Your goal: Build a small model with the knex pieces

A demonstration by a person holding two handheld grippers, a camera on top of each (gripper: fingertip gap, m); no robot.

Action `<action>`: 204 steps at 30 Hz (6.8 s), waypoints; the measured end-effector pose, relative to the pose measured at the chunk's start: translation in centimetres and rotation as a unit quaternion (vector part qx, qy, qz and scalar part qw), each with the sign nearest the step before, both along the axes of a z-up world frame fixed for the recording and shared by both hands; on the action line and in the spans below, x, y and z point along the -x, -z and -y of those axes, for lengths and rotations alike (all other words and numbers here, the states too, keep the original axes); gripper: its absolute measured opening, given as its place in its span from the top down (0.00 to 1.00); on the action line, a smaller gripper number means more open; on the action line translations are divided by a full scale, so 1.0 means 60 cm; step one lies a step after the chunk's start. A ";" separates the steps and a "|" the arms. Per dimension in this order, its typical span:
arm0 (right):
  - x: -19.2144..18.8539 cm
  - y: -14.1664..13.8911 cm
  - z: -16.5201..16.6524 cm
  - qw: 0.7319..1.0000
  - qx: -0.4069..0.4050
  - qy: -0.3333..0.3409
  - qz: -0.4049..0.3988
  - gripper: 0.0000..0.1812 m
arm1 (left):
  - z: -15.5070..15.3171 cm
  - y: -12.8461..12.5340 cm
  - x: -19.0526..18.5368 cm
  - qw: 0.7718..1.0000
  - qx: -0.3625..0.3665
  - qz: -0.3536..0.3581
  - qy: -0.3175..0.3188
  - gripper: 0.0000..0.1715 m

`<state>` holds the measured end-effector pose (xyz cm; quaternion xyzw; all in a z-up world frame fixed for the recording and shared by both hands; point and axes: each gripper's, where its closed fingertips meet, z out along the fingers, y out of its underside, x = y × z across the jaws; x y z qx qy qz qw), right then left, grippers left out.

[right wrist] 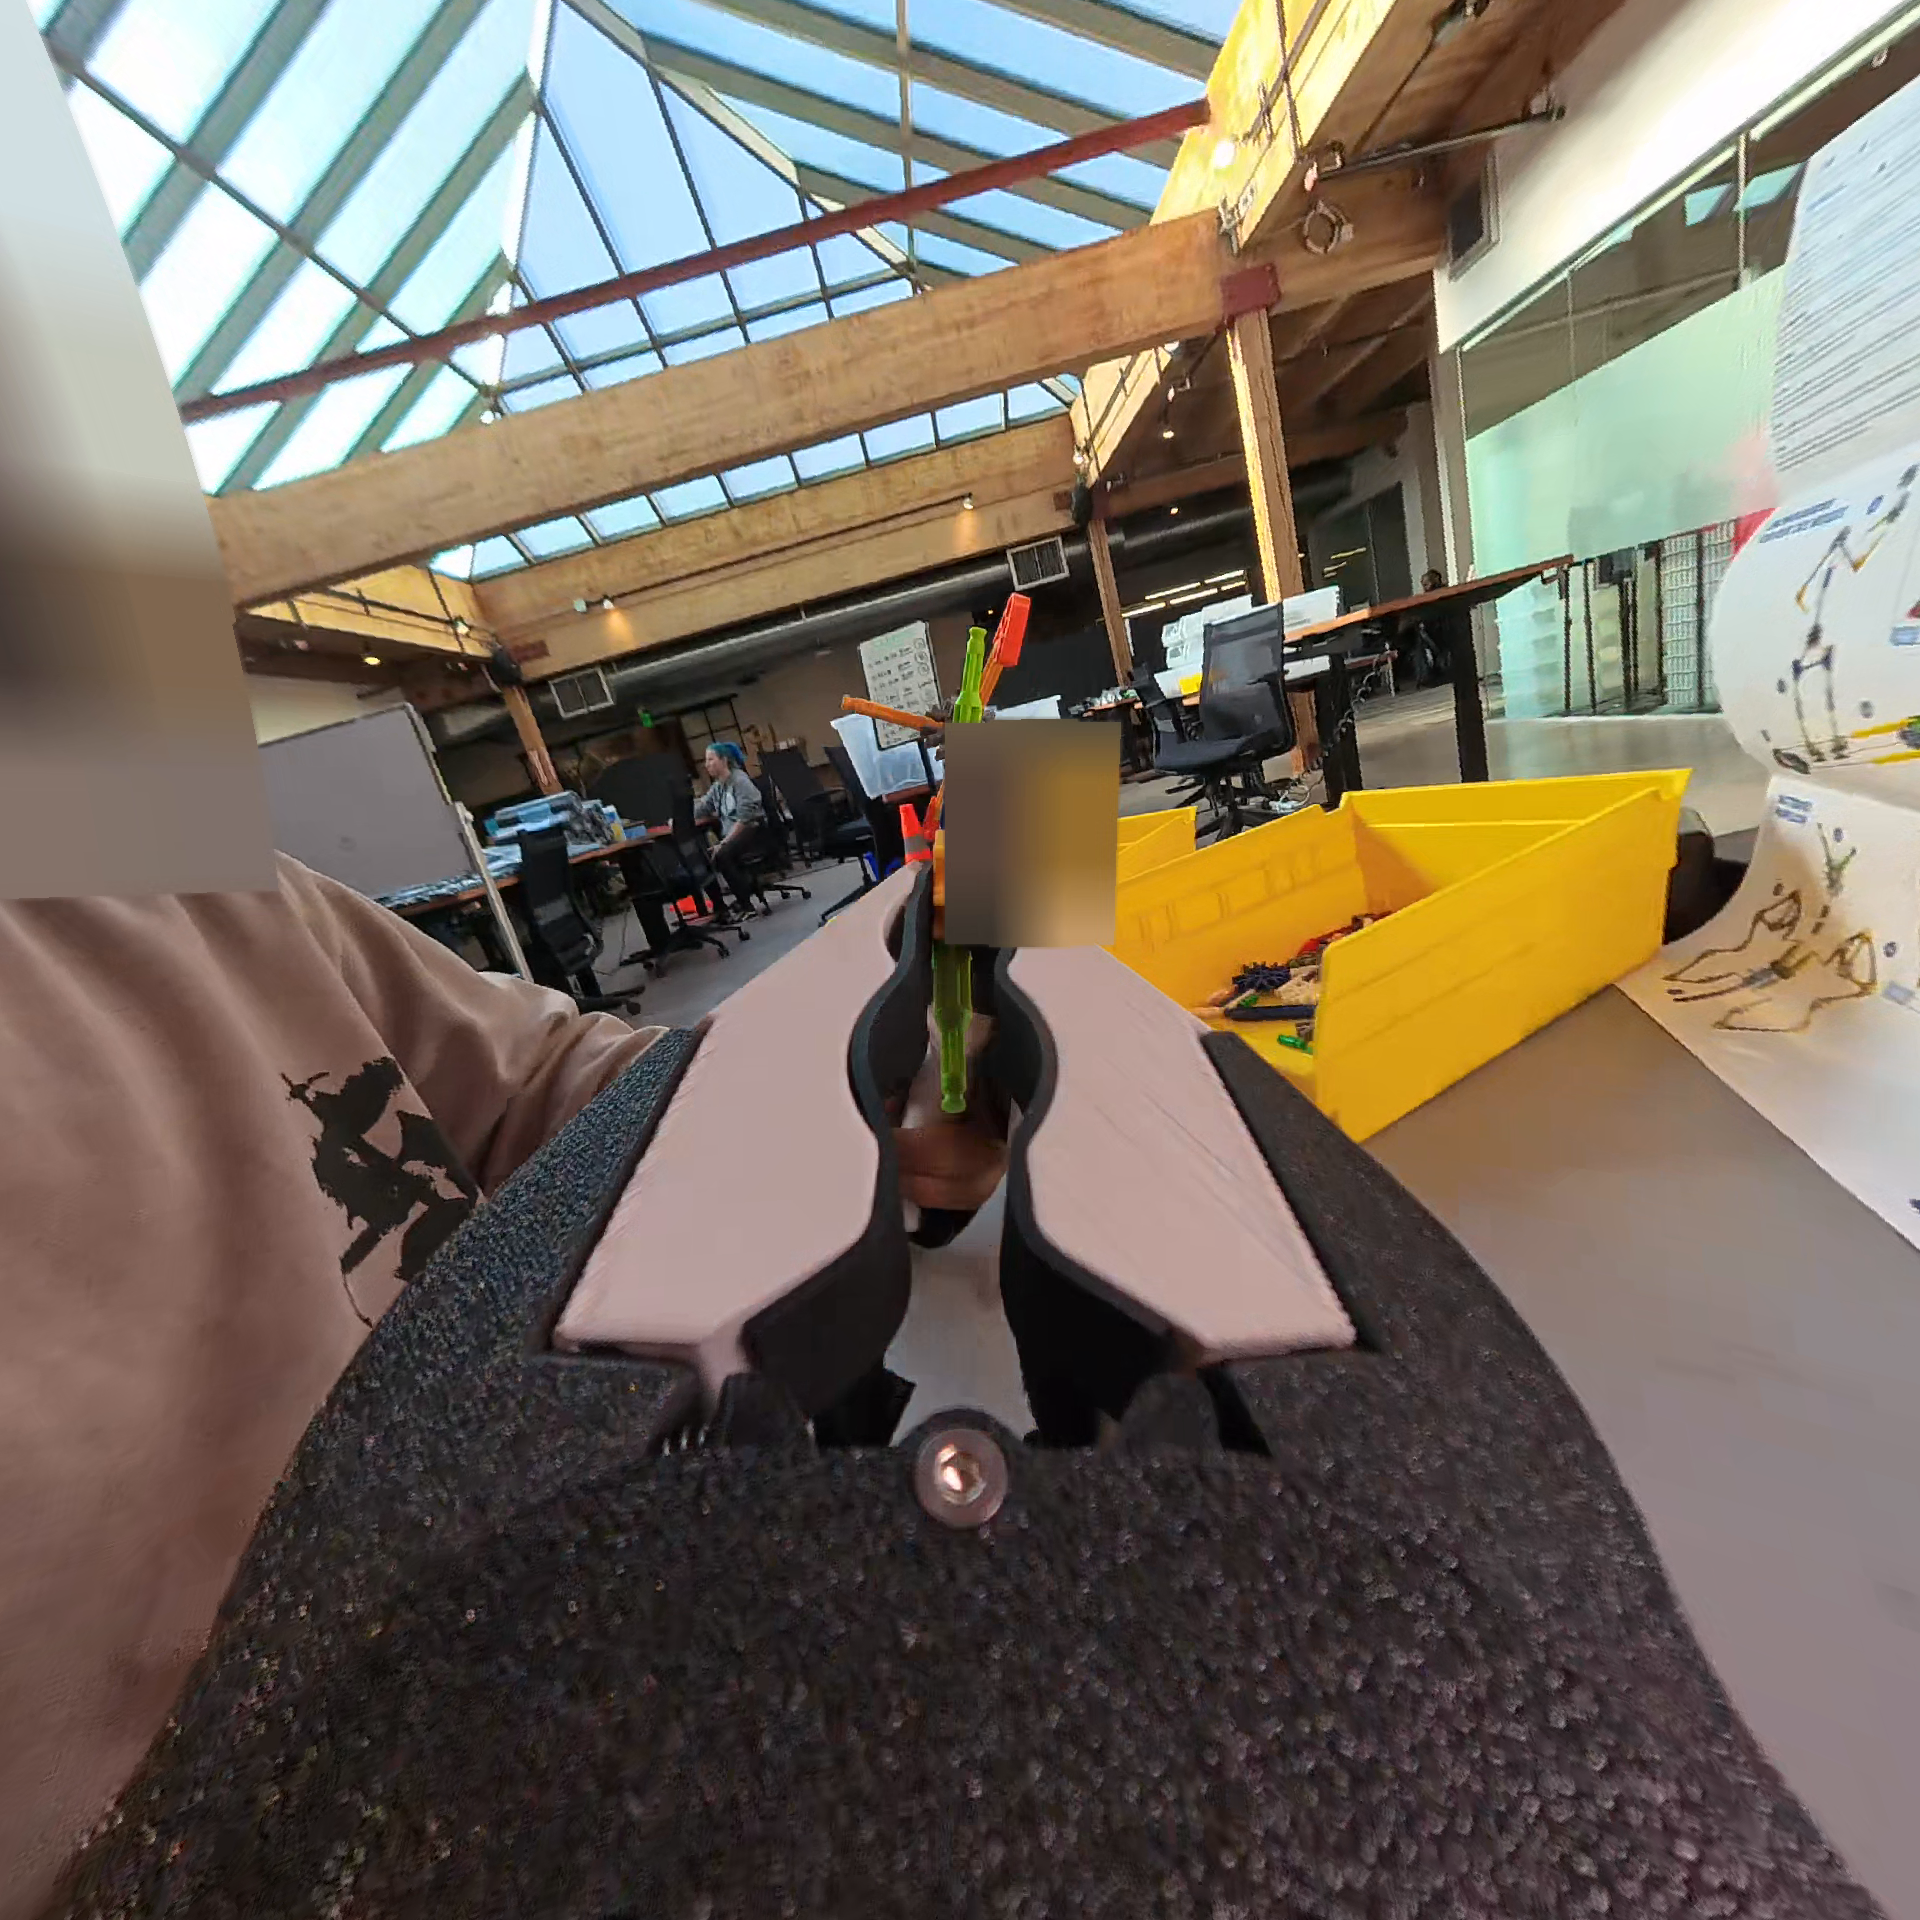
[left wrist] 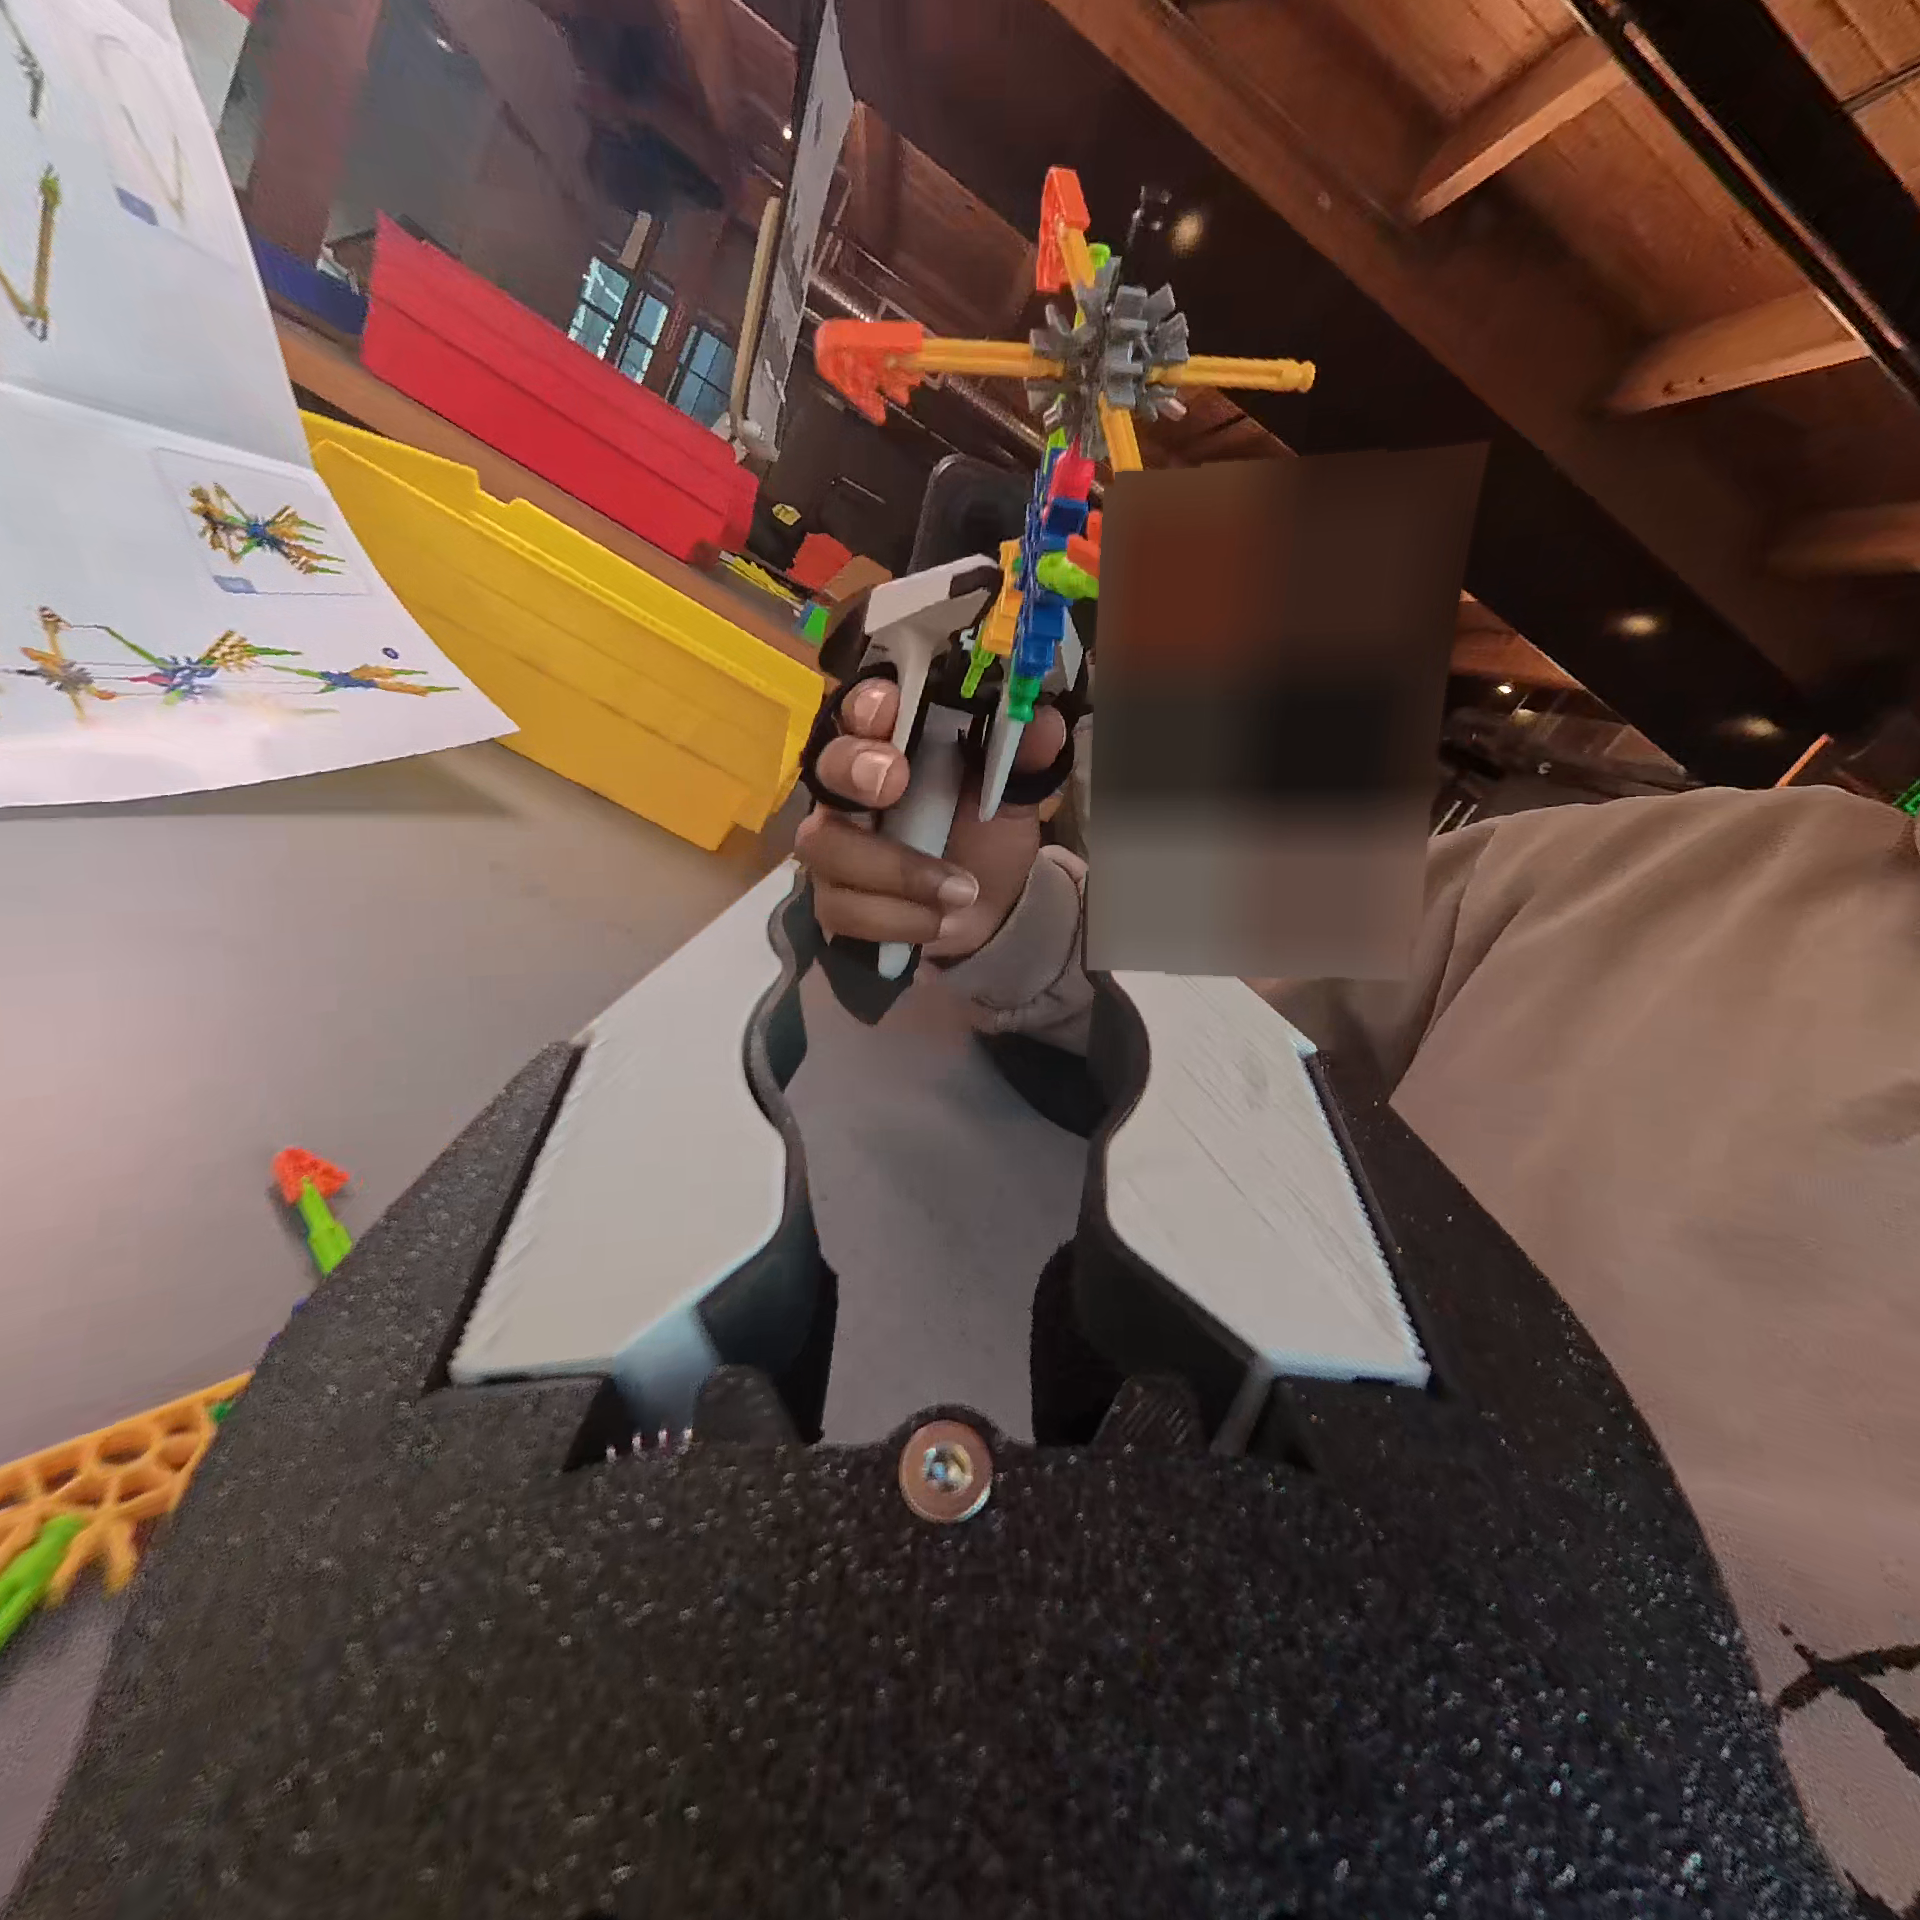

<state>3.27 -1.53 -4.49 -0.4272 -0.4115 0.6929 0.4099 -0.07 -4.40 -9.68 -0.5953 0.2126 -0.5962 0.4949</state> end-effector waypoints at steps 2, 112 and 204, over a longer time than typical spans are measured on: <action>0.022 0.012 0.027 1.000 0.008 -0.016 0.004 0.99 | 0.007 -0.021 -0.015 1.000 -0.013 0.027 -0.003 0.74; -0.030 0.296 -0.095 0.881 0.074 0.047 0.465 0.97 | -0.076 0.100 0.061 0.974 0.113 -0.125 -0.154 0.97; 0.051 0.182 -0.005 0.955 0.103 -0.030 0.277 0.99 | -0.039 0.099 0.004 0.958 0.011 -0.258 -0.124 0.95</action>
